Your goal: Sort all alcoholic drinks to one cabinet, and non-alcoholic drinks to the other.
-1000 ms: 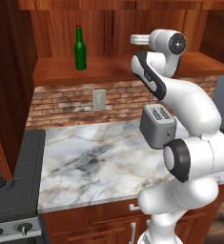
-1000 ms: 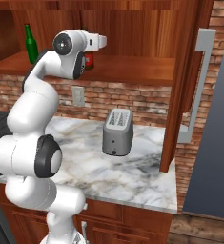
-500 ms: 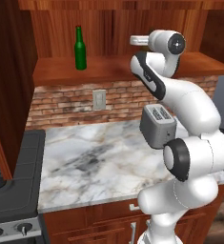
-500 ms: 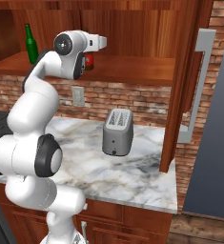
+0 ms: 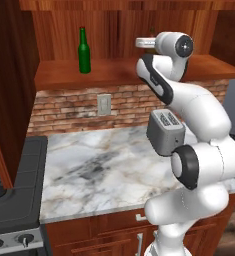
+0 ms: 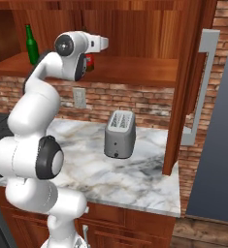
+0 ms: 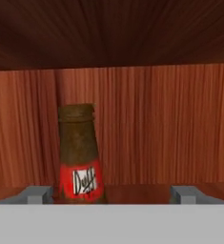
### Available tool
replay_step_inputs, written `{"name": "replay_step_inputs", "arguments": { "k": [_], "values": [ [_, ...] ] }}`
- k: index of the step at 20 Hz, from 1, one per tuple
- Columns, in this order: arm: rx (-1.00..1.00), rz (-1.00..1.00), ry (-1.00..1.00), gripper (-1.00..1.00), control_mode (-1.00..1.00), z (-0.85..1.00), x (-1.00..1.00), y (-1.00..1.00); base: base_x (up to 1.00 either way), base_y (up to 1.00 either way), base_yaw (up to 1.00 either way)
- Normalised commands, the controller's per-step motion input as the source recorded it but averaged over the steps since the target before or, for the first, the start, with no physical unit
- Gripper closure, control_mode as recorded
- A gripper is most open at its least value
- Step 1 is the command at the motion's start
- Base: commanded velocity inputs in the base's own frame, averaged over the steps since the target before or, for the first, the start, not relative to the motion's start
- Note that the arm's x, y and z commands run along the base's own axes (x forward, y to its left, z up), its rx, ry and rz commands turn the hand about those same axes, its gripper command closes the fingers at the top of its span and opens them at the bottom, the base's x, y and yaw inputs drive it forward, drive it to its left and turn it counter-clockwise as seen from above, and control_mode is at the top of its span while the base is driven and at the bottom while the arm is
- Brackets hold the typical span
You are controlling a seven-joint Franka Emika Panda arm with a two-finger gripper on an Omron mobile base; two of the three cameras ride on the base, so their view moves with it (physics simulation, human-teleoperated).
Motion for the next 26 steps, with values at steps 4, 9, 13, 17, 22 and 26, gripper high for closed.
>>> {"name": "replay_step_inputs", "arguments": {
  "k": [4,9,13,17,22,26],
  "values": [
    [0.00,0.02,0.00,-1.00,-1.00,0.00,-0.34,0.00,0.00,0.00,0.00],
    [0.00,0.04,-0.02,-1.00,-1.00,0.05,-0.60,0.00,0.00,0.00,0.00],
    [0.00,0.05,-0.05,-1.00,-1.00,0.16,-0.81,0.00,0.00,0.00,0.00],
    [0.00,0.05,-0.04,-1.00,-1.00,0.21,-0.94,0.00,0.00,0.00,0.00],
    [0.00,0.01,0.01,-1.00,-1.00,0.09,-1.00,-0.01,0.00,0.00,0.00],
    [0.00,0.00,0.12,-1.00,-1.00,0.00,-1.00,-0.05,0.00,0.00,0.00]
  ]
}}
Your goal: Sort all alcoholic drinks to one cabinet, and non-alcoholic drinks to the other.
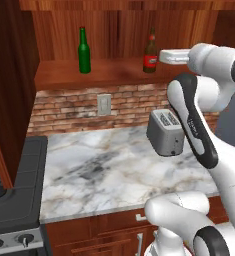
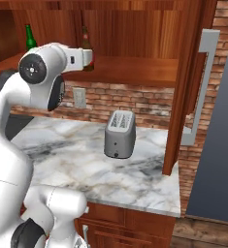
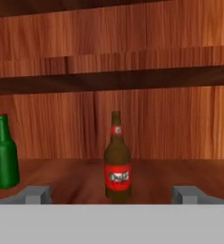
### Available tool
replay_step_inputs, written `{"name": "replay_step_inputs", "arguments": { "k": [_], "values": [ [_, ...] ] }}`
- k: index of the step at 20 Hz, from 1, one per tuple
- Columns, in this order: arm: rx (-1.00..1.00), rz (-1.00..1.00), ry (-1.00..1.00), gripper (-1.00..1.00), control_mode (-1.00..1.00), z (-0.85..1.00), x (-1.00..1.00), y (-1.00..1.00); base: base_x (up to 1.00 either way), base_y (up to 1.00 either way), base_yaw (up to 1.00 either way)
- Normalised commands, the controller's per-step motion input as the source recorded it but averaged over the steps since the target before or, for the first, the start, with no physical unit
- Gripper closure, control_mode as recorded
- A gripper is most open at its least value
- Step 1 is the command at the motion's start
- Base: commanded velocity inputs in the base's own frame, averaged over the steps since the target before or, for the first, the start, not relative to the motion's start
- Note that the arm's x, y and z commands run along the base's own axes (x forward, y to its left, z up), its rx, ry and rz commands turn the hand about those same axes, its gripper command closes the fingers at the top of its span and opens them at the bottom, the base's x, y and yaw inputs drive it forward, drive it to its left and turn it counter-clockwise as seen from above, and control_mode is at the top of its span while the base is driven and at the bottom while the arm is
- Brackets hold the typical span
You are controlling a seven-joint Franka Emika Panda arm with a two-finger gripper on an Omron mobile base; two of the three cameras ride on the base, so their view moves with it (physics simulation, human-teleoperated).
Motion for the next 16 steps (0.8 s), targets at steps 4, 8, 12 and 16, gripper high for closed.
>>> {"name": "replay_step_inputs", "arguments": {
  "k": [4,8,12,16],
  "values": [
    [0.00,0.00,0.18,-1.00,-1.00,0.00,-1.00,-0.02,0.00,0.00,0.00],
    [0.00,0.00,0.18,-1.00,-1.00,0.00,-1.00,-0.02,0.00,0.00,0.00],
    [0.00,0.00,0.21,-1.00,-1.00,-0.04,-1.00,-0.05,0.00,0.00,0.00],
    [0.00,0.00,0.25,-1.00,-1.00,-0.15,-1.00,-0.07,0.00,0.00,0.00]
  ]
}}
